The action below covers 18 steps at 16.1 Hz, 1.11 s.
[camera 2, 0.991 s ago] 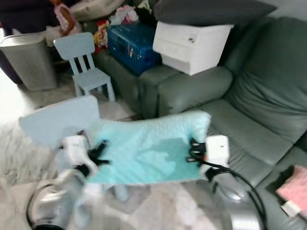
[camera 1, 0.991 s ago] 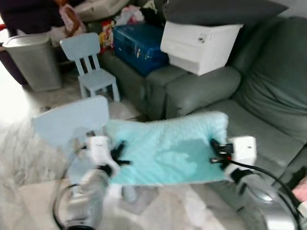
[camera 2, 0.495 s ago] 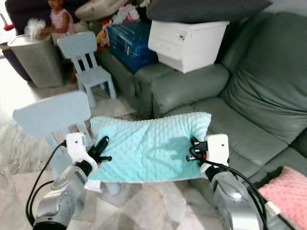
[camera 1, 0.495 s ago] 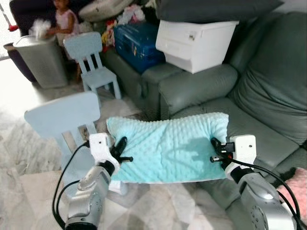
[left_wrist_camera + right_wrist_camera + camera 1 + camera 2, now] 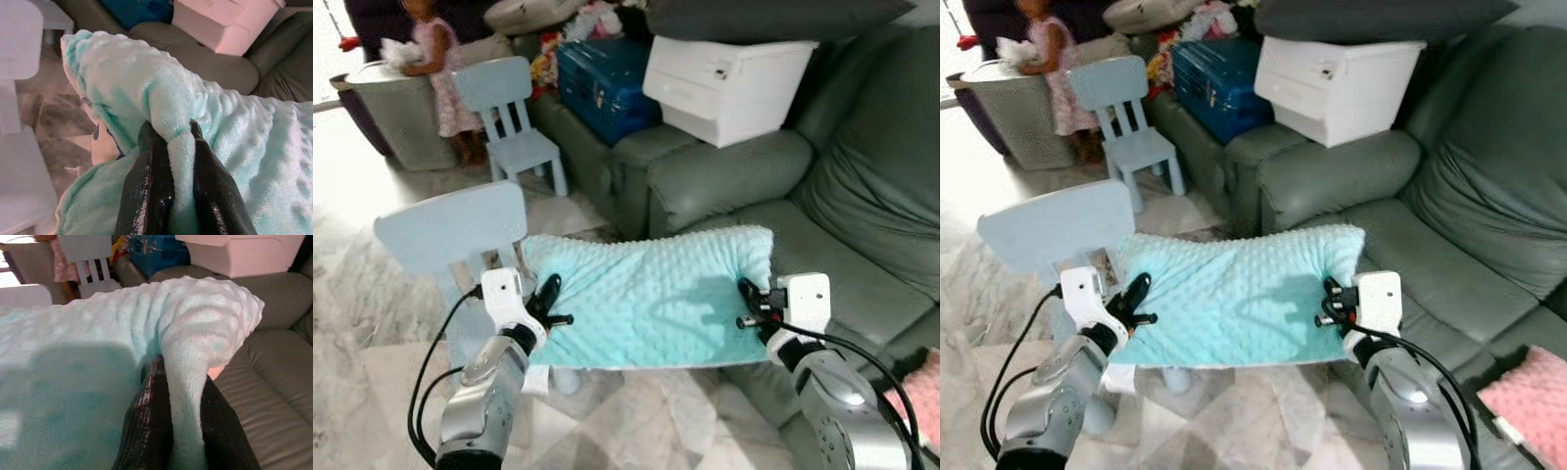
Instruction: Move the pillow to the sofa
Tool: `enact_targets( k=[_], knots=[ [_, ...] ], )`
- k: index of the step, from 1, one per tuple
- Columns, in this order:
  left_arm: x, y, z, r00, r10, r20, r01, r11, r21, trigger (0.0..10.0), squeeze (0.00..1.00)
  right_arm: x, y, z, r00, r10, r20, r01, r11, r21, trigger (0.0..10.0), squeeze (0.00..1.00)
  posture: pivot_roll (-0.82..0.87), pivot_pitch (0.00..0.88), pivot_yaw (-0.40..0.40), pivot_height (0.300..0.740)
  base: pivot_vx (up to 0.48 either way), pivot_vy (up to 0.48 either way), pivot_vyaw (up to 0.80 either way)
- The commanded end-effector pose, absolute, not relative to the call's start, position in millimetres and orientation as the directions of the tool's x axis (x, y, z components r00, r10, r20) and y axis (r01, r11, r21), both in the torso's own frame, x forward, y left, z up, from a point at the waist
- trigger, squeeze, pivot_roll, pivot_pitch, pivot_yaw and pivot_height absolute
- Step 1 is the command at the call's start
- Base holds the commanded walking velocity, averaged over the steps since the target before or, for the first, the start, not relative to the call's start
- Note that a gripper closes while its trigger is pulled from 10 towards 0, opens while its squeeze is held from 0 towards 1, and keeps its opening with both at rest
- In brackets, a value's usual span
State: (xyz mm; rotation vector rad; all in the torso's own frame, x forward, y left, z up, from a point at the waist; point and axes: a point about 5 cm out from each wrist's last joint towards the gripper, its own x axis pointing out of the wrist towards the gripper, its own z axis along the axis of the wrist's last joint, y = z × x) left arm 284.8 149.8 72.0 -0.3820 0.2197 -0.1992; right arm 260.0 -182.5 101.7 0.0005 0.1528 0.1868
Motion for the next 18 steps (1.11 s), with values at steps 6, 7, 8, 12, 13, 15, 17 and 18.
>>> enact_targets(
  k=[6, 7, 8, 12, 13, 15, 17, 18],
  knots=[
    [287.3, 143.1, 75.2, 0.948, -0.277, -0.156, 0.196, 0.895, -0.400, 10.0, 0.00, 261.1, -185.7, 104.9, 0.975, 0.171, -0.139, -0.173, 0.985, 0.000, 10.0, 0.00, -0.23, 0.009, 0.016, 0.740, 0.000, 0.000, -0.80],
    [287.3, 143.2, 75.1, 0.949, -0.275, -0.157, 0.194, 0.897, -0.396, 10.0, 0.00, 261.0, -185.7, 104.9, 0.975, 0.171, -0.139, -0.173, 0.985, 0.000, 10.0, 0.00, -0.23, 0.009, 0.016, 0.740, 0.000, 0.000, -0.80],
    [287.4, 143.2, 75.0, 0.949, -0.273, -0.159, 0.193, 0.899, -0.394, 10.0, 0.00, 260.9, -185.8, 104.9, 0.975, 0.171, -0.139, -0.173, 0.985, 0.001, 10.0, 0.00, -0.23, 0.009, 0.016, 0.740, 0.000, 0.000, -0.80],
    [286.8, 140.2, 75.2, 0.945, -0.287, -0.155, 0.207, 0.895, -0.395, 10.0, 0.00, 260.6, -185.7, 105.1, 0.975, 0.171, -0.141, -0.173, 0.985, 0.002, 10.0, 0.00, -0.23, 0.015, 0.012, 0.740, 0.000, 0.000, -0.80],
    [286.4, 139.6, 75.0, 0.944, -0.292, -0.155, 0.210, 0.892, -0.399, 10.0, 0.00, 260.5, -185.7, 105.2, 0.975, 0.172, -0.141, -0.173, 0.985, 0.002, 10.0, 0.00, -0.23, 0.015, 0.012, 0.740, 0.000, 0.000, -0.80],
    [284.4, 137.6, 74.5, 0.941, -0.305, -0.148, 0.222, 0.884, -0.411, 10.0, 0.00, 260.4, -185.9, 105.0, 0.975, 0.171, -0.142, -0.173, 0.985, 0.002, 10.0, 0.00, -0.23, 0.016, 0.012, 0.740, 0.000, 0.000, -0.80],
    [284.5, 137.2, 74.8, 0.940, -0.308, -0.147, 0.226, 0.884, -0.408, 10.0, 0.00, 260.2, -186.1, 105.1, 0.975, 0.171, -0.142, -0.172, 0.985, 0.001, 10.0, 0.00, -0.23, 0.017, 0.012, 0.740, 0.000, 0.000, -0.80],
    [284.5, 137.2, 74.8, 0.940, -0.309, -0.147, 0.227, 0.884, -0.408, 10.0, 0.00, 260.2, -186.1, 105.0, 0.975, 0.171, -0.142, -0.172, 0.985, 0.001, 10.0, 0.00, -0.23, 0.017, 0.012, 0.740, 0.247, 0.000, -0.80]
  ],
)
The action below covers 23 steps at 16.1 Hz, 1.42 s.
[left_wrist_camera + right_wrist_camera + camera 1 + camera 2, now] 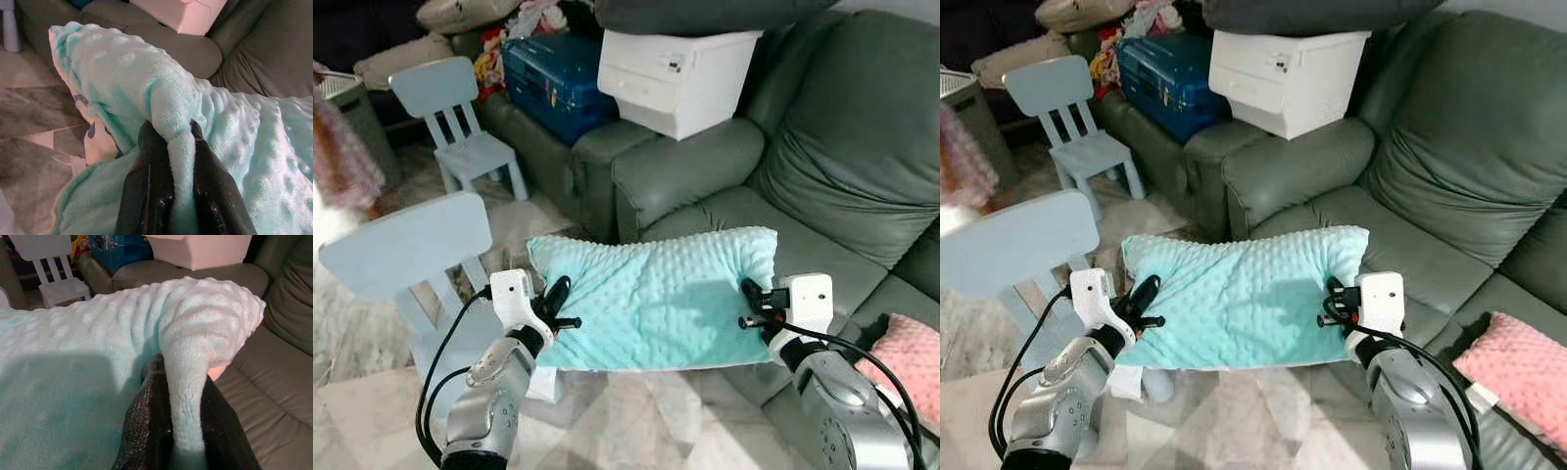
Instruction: Move the pillow to the sofa
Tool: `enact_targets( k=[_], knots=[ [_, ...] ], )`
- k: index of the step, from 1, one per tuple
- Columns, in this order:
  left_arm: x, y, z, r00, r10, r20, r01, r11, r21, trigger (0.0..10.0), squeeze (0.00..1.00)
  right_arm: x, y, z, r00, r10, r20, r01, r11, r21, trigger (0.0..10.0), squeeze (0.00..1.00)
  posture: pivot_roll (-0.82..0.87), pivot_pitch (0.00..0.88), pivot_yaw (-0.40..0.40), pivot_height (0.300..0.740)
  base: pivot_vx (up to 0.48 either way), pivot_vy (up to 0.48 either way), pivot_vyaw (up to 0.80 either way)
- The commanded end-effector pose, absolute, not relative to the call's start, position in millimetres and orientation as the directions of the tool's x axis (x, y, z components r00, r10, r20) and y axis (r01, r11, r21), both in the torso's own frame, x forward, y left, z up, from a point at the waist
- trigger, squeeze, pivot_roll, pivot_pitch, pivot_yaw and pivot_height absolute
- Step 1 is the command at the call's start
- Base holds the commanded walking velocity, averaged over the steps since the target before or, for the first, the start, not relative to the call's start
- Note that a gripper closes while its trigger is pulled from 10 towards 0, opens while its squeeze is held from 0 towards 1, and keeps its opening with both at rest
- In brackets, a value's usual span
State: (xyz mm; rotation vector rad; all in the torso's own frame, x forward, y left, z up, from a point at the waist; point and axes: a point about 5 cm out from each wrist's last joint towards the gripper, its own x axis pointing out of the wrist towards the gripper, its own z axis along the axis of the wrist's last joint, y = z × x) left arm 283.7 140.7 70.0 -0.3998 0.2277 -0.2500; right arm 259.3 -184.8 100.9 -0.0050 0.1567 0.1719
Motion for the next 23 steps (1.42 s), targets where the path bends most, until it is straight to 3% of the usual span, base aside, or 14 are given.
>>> enact_targets(
  k=[1, 9, 16, 21, 23],
  knots=[
    [284.5, 137.2, 74.8, 0.939, -0.310, -0.147, 0.228, 0.884, -0.407, 10.0, 0.00, 260.1, -186.0, 105.1, 0.975, 0.171, -0.142, -0.173, 0.985, 0.001, 10.0, 0.00, -0.23, 0.017, 0.012, 0.740, 0.247, 0.000, -0.80],
    [284.2, 136.2, 74.2, 0.936, -0.318, -0.153, 0.233, 0.883, -0.407, 10.0, 0.00, 259.2, -185.7, 104.4, 0.975, 0.169, -0.144, -0.171, 0.985, 0.002, 10.0, 0.00, -0.23, 0.022, 0.015, 0.740, 0.257, 0.000, -0.80],
    [284.7, 137.0, 72.7, 0.937, -0.304, -0.170, 0.215, 0.890, -0.402, 10.0, 0.00, 259.0, -185.1, 104.0, 0.975, 0.171, -0.141, -0.172, 0.985, 0.004, 10.0, 0.00, -0.23, 0.023, 0.016, 0.740, 0.000, 0.000, -0.80],
    [285.5, 137.2, 72.5, 0.936, -0.304, -0.174, 0.216, 0.891, -0.399, 10.0, 0.00, 258.5, -184.4, 104.1, 0.975, 0.173, -0.137, -0.175, 0.985, 0.002, 10.0, 0.00, -0.23, 0.023, 0.017, 0.740, 0.000, 0.000, 0.00],
    [285.2, 136.8, 72.5, 0.936, -0.307, -0.173, 0.219, 0.891, -0.398, 10.0, 0.00, 258.6, -183.9, 104.2, 0.975, 0.176, -0.136, -0.177, 0.984, 0.002, 10.0, 0.00, -0.23, 0.022, 0.017, 0.740, 0.000, 0.480, 0.00]
  ],
)
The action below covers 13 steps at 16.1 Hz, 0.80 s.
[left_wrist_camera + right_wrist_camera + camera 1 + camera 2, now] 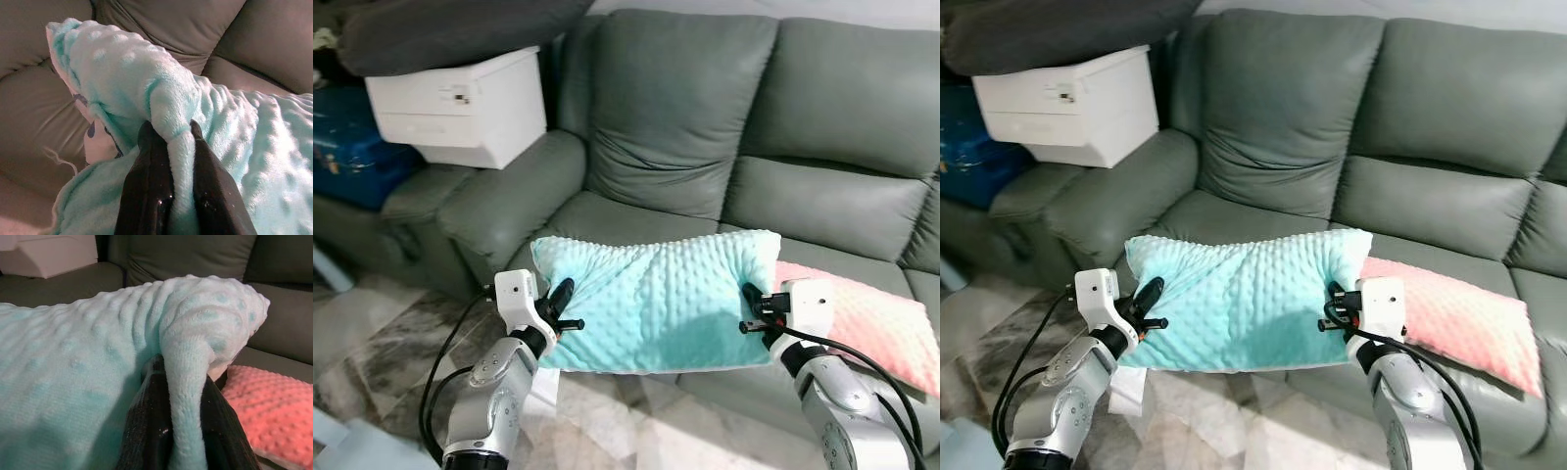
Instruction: Move the pillow to the sofa
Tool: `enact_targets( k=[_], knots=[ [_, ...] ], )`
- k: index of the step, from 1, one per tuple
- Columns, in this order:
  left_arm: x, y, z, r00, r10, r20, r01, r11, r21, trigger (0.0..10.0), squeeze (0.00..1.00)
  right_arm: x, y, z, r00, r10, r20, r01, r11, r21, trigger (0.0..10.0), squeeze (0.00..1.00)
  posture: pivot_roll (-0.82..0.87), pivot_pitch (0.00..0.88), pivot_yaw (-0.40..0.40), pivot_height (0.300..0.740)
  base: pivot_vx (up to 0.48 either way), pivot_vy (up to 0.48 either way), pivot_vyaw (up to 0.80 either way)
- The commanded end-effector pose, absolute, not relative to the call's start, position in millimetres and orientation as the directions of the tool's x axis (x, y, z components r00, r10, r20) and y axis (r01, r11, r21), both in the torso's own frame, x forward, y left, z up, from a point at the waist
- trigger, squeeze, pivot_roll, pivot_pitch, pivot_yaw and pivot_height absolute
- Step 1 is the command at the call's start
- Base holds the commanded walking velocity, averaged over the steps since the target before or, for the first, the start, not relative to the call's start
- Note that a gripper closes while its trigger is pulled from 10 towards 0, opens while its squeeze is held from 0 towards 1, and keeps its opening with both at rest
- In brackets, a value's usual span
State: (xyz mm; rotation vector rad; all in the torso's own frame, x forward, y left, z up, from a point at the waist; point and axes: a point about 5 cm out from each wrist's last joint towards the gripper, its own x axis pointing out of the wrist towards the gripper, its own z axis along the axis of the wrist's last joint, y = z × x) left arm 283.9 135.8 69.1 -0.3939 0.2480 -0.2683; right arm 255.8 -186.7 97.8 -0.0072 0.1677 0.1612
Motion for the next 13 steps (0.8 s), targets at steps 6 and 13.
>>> enact_targets(
  k=[6, 13],
  knots=[
    [286.4, 136.2, 72.3, 0.932, -0.315, -0.178, 0.228, 0.894, -0.385, 10.0, 0.00, 260.5, -183.1, 105.2, 0.976, 0.173, -0.131, -0.175, 0.985, 0.001, 10.0, 0.00, -0.23, 0.016, 0.019, 0.740, 0.000, 0.480, 0.00],
    [287.0, 132.4, 72.4, 0.934, -0.303, -0.189, 0.225, 0.910, -0.348, 10.0, 0.00, 260.7, -182.7, 104.9, 0.976, 0.170, -0.133, -0.171, 0.985, 0.002, 10.0, 0.00, -0.23, 0.016, 0.021, 0.740, 0.000, 0.206, -0.11]
  ],
)
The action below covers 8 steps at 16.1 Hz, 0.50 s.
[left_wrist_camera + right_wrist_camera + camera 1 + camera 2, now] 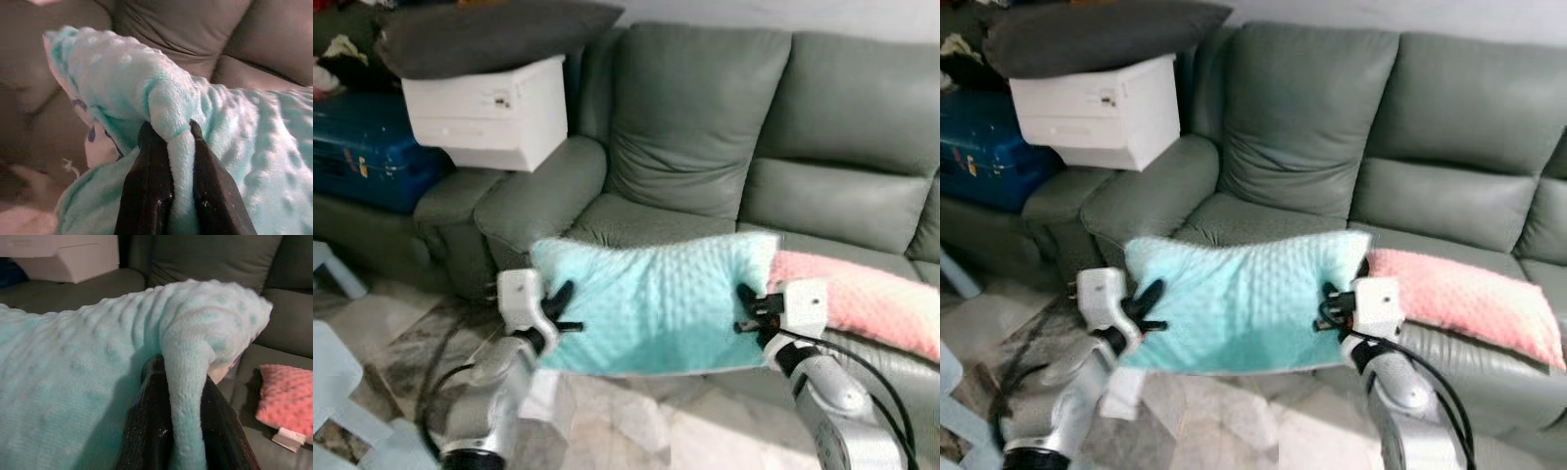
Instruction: Move the pillow to the sofa
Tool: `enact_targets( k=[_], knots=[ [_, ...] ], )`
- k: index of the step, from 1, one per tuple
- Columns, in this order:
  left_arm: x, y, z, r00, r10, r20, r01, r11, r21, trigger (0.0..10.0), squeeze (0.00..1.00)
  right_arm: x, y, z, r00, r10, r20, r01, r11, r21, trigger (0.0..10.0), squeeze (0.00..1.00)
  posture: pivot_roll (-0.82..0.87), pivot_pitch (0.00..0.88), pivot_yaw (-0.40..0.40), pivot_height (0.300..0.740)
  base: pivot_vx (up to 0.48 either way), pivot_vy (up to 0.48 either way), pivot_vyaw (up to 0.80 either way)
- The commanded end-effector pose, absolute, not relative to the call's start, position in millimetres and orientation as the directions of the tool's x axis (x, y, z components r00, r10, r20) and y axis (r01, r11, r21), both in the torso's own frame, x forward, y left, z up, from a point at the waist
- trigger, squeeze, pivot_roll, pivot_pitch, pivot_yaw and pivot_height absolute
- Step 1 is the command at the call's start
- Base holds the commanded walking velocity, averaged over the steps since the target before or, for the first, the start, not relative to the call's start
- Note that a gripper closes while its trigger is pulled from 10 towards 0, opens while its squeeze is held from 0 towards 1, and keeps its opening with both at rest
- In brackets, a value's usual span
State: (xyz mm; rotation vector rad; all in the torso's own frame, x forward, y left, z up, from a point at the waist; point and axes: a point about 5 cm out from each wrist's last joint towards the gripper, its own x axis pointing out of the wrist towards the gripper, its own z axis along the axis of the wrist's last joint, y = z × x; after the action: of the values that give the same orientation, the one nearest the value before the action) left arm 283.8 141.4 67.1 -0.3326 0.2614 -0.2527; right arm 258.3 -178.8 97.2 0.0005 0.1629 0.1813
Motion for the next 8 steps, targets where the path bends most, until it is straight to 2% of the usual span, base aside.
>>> enact_targets(
  k=[1, 4, 5, 8],
  knots=[
    [287.2, 132.4, 72.4, 0.936, -0.298, -0.189, 0.223, 0.914, -0.340, 10.0, 0.00, 260.3, -183.0, 104.1, 0.976, 0.167, -0.137, -0.168, 0.986, 0.004, 10.0, 0.00, -0.23, 0.017, 0.023, 0.740, 0.000, 0.000, 0.00],
    [289.6, 135.7, 75.2, 0.942, -0.290, -0.166, 0.243, 0.936, -0.256, 10.0, 0.00, 260.3, -183.2, 103.7, 0.977, 0.163, -0.139, -0.165, 0.986, 0.003, 10.0, 0.00, -0.23, 0.019, 0.023, 0.740, 0.000, 0.000, 0.00],
    [291.9, 138.0, 77.8, 0.949, -0.289, -0.128, 0.252, 0.936, -0.246, 10.0, 0.00, 260.6, -183.4, 103.8, 0.977, 0.161, -0.139, -0.162, 0.987, 0.002, 10.0, 0.00, -0.23, 0.021, 0.021, 0.740, 0.000, 0.000, -0.80],
    [292.0, 137.2, 77.9, 0.939, -0.317, -0.137, 0.267, 0.918, -0.294, 10.0, 0.00, 260.6, -183.4, 104.1, 0.977, 0.163, -0.134, -0.164, 0.986, 0.004, 10.0, 0.00, -0.23, 0.022, 0.021, 0.740, 0.000, 0.000, -0.80]
  ],
)
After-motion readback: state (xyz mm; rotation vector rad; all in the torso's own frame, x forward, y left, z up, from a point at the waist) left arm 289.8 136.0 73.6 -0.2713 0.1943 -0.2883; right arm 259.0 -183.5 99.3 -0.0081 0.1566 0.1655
